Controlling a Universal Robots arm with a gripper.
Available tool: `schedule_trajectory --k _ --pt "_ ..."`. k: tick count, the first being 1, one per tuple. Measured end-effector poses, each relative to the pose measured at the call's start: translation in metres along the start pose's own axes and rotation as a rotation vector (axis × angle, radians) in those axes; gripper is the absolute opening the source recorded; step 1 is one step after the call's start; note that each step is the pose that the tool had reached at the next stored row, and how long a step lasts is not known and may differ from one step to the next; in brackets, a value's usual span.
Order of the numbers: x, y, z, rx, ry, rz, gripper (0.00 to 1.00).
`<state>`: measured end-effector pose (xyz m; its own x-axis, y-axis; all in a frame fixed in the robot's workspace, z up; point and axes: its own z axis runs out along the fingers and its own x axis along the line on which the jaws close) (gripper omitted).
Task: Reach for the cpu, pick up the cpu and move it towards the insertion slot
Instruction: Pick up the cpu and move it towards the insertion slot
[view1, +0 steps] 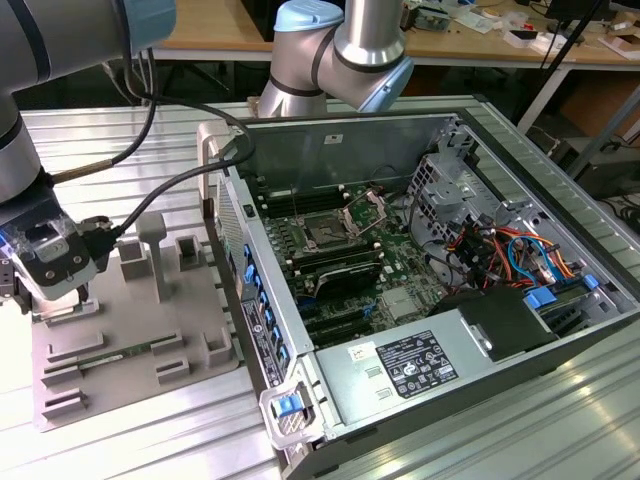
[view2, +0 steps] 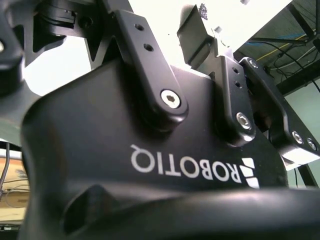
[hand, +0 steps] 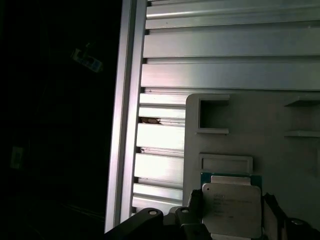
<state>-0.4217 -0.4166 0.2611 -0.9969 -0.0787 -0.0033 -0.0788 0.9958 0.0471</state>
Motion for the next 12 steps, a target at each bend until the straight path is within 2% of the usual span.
schedule_trajectory --k 12 --pt "0.0 0.0002 -0.0038 -0.0001 0.0 0.0 0.55"
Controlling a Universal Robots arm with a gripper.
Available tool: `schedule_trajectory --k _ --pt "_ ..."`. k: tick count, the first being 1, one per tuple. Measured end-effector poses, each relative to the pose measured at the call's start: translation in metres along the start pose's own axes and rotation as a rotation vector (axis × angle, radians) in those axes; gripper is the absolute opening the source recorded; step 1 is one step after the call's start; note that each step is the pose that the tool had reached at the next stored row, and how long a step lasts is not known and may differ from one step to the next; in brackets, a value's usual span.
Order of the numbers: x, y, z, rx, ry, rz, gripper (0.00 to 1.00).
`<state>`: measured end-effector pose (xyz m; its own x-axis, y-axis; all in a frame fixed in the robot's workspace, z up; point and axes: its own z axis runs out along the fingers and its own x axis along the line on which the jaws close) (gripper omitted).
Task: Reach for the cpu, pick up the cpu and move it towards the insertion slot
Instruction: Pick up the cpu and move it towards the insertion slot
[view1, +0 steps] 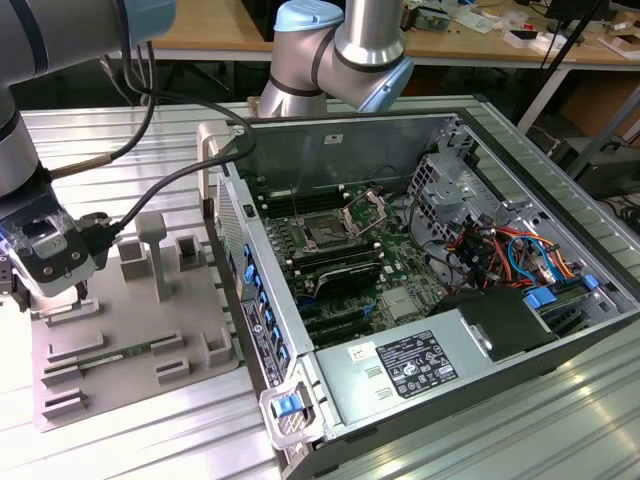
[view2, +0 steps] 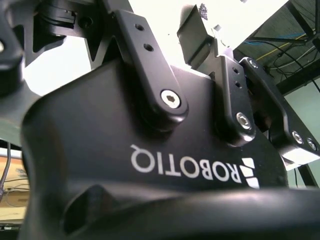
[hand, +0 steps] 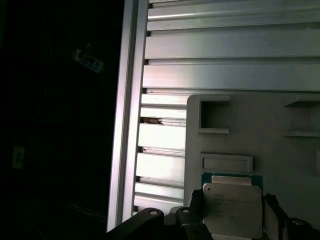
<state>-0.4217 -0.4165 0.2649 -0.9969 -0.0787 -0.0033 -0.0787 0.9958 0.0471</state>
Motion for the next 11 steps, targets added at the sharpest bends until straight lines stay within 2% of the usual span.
schedule_trajectory --k 11 --pt "0.0 0.0002 -0.0035 0.0 -0.0001 0.0 0.55"
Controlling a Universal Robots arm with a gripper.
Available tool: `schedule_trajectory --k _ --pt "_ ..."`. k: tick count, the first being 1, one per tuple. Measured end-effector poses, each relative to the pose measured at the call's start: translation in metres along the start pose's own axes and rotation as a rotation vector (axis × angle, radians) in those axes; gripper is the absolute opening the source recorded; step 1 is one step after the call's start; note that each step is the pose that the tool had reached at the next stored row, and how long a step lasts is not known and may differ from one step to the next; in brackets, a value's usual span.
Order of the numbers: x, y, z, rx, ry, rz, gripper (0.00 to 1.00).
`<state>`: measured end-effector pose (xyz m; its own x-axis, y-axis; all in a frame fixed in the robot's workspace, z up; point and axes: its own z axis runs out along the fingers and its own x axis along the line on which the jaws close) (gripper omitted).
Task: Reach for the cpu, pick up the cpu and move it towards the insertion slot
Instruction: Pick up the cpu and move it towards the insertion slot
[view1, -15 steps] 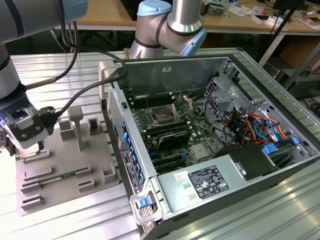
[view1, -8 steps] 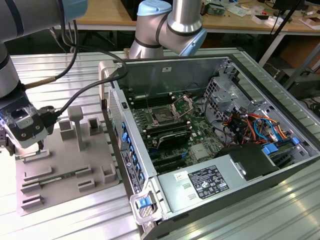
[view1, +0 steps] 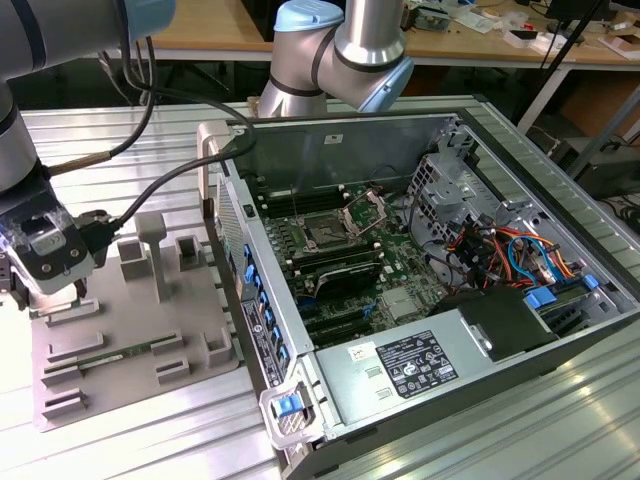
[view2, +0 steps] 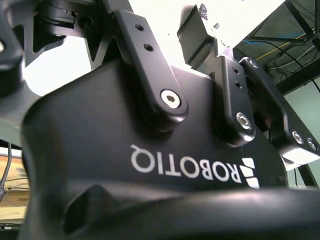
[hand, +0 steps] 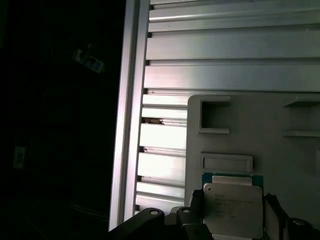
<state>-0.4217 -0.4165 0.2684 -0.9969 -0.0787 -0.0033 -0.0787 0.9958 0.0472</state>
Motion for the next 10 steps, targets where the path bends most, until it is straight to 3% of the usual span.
schedule_trajectory --k 10 --pt "0.0 0.0001 -0.0028 -0.0001 0.0 0.0 0.55"
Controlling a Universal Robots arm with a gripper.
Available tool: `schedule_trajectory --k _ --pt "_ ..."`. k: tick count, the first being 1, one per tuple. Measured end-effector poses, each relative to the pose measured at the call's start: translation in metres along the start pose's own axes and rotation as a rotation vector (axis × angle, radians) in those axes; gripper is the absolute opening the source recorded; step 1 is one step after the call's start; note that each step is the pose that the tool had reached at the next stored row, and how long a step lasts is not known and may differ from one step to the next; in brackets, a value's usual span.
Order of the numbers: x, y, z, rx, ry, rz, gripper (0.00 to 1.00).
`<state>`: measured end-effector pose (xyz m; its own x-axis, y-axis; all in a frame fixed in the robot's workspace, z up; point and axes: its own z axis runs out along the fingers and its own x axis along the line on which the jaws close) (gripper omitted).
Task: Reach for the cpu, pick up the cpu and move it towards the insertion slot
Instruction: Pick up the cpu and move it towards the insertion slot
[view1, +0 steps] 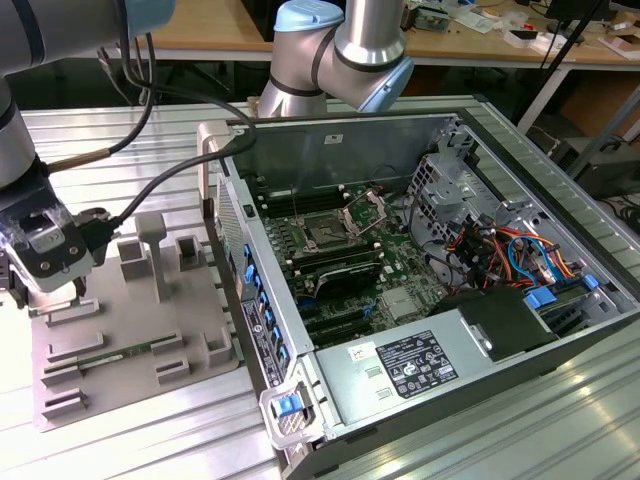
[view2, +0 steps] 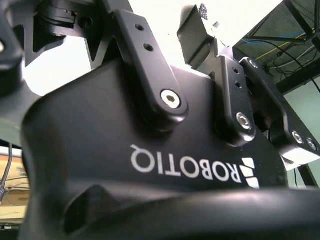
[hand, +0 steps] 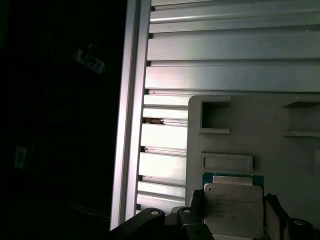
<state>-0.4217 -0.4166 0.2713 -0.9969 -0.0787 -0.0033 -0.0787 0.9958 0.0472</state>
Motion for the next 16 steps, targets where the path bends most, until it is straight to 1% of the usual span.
schedule_trajectory --k 16 --pt "0.0 0.0002 -0.0038 -0.0001 0.0 0.0 0.55"
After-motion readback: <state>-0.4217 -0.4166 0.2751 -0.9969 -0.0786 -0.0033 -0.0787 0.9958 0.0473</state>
